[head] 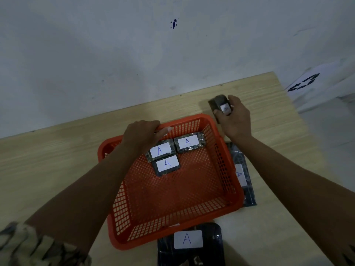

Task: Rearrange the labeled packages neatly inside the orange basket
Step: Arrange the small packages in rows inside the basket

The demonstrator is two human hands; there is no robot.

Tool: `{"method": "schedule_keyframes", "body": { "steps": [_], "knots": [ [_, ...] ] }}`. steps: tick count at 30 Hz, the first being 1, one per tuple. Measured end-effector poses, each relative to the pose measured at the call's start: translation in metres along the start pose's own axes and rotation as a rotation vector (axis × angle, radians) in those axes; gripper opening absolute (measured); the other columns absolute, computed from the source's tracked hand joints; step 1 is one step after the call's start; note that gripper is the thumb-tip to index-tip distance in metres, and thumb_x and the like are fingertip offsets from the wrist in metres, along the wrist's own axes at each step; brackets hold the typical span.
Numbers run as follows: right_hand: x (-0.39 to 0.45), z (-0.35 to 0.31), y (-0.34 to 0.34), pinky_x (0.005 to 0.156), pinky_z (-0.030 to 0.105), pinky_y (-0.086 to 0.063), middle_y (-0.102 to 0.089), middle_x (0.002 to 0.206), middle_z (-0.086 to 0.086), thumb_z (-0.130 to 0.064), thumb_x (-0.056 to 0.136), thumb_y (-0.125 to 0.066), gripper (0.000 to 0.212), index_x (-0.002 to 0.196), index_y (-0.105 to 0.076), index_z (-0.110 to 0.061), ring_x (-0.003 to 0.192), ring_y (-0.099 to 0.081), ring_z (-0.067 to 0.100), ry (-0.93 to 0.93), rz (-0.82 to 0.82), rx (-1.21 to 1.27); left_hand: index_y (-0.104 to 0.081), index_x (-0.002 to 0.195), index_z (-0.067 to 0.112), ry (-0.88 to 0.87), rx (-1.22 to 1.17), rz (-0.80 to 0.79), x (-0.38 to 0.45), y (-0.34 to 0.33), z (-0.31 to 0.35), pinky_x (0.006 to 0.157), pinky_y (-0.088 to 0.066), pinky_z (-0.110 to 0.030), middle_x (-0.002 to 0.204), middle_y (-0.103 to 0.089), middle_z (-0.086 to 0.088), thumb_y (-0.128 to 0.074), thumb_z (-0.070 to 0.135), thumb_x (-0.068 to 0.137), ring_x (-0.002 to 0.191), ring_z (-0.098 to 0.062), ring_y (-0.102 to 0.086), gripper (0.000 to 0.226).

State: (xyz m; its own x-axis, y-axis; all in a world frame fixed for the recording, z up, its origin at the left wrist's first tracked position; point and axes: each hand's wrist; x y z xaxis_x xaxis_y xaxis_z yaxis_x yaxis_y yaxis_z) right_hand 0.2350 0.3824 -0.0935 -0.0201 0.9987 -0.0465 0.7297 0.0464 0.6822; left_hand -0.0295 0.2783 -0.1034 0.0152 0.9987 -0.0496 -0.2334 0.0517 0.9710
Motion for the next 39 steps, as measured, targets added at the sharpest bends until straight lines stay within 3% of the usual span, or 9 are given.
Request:
{"method": "schedule_keyframes", "body": {
  "steps": [3,5,7,11,13,17,22,28,39],
  "knots": [
    [-0.014,-0.023,0.01,0.091,0.027,-0.053,-0.061,0.122,-0.005,-0.026,0.083,-0.075,0.055,0.133,-0.055,-0.018,0.108,-0.058,0.009,0.223,0.045,0.13,-0.045,0.071,0.026,-0.004,0.018,0.017,0.0,-0.001,-0.001,0.052,-0.041,-0.029,0.056,-0.048,0.004,-0.029,0.07,0.089,0.051,-0.022,-0.053,0.051],
    [-0.028,-0.037,0.014,0.092,0.022,-0.05,-0.06,0.123,-0.002,-0.025,0.082,-0.075,0.057,0.134,-0.054,-0.016,0.111,-0.056,0.008,0.406,-0.003,0.107,-0.046,0.072,0.025,-0.003,0.024,0.009,0.0,0.0,-0.001,0.052,-0.037,-0.028,0.056,-0.047,0.004,-0.029,0.07,0.09,0.051,-0.021,-0.052,0.051],
    [-0.045,-0.043,0.015,0.094,0.026,-0.051,-0.059,0.125,0.006,-0.026,0.081,-0.075,0.059,0.133,-0.053,-0.01,0.113,-0.055,0.012,0.564,-0.112,0.046,-0.046,0.074,0.025,-0.007,0.018,0.011,0.0,0.0,0.0,0.051,-0.031,-0.026,0.055,-0.044,0.007,-0.029,0.07,0.089,0.05,-0.018,-0.048,0.05],
    [-0.073,-0.032,0.007,0.082,0.035,-0.057,-0.055,0.128,0.008,-0.03,0.08,-0.073,0.067,0.139,-0.05,-0.009,0.11,-0.057,0.021,0.729,-0.391,-0.188,-0.044,0.07,0.027,-0.006,-0.002,0.042,-0.002,-0.001,-0.001,0.051,-0.031,-0.026,0.054,-0.043,0.007,-0.019,0.075,0.084,0.047,-0.018,-0.047,0.056],
    [-0.081,-0.022,0.004,0.08,0.037,-0.057,-0.054,0.129,0.006,-0.03,0.079,-0.073,0.067,0.139,-0.051,-0.012,0.109,-0.058,0.021,0.739,-0.507,-0.307,-0.042,0.069,0.028,-0.006,0.0,0.041,-0.003,-0.002,-0.001,0.051,-0.033,-0.027,0.054,-0.044,0.007,-0.022,0.075,0.086,0.048,-0.019,-0.049,0.054],
    [-0.086,-0.019,0.0,0.095,0.043,-0.051,-0.06,0.129,0.007,-0.027,0.076,-0.077,0.061,0.133,-0.059,-0.013,0.116,-0.057,0.026,0.731,-0.614,-0.441,-0.044,0.071,0.027,-0.011,0.019,0.04,-0.003,-0.001,0.0,0.052,-0.034,-0.028,0.058,-0.049,0.004,-0.025,0.073,0.087,0.051,-0.02,-0.051,0.053],
    [-0.086,-0.027,-0.007,0.097,0.037,-0.045,-0.054,0.135,0.0,-0.023,0.085,-0.07,0.058,0.14,-0.051,-0.023,0.124,-0.049,0.023,0.637,-0.746,-0.61,-0.045,0.07,0.025,0.0,0.042,0.047,-0.003,-0.002,0.0,0.052,-0.036,-0.029,0.057,-0.05,0.003,-0.024,0.073,0.087,0.05,-0.022,-0.051,0.055],
    [-0.087,-0.03,-0.014,0.093,0.038,-0.049,-0.051,0.134,0.003,-0.017,0.085,-0.07,0.06,0.141,-0.049,-0.021,0.121,-0.051,0.026,0.642,-0.743,-0.599,-0.048,0.071,0.025,0.017,0.052,0.056,-0.003,-0.004,-0.001,0.055,-0.047,-0.032,0.057,-0.053,0.002,-0.024,0.074,0.088,0.049,-0.022,-0.053,0.057],
    [-0.089,-0.026,-0.017,0.099,0.041,-0.046,-0.05,0.135,0.007,-0.019,0.084,-0.071,0.067,0.146,-0.045,-0.015,0.121,-0.051,0.028,0.69,-0.722,-0.569,-0.047,0.071,0.024,0.0,0.077,0.055,-0.003,-0.002,0.0,0.054,-0.037,-0.03,0.058,-0.051,0.002,-0.031,0.07,0.09,0.051,-0.023,-0.053,0.052]
  ]
}}
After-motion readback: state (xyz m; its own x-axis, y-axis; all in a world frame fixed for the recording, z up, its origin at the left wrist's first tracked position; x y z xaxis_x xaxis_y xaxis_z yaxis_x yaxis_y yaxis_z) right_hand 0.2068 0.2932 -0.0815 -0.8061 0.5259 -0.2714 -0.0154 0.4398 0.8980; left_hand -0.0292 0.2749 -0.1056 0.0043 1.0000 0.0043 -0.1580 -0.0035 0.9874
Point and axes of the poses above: each hand's wrist, its own x-axis towards the middle knuckle, its own y-axis out of the back of the hand, z = x × y
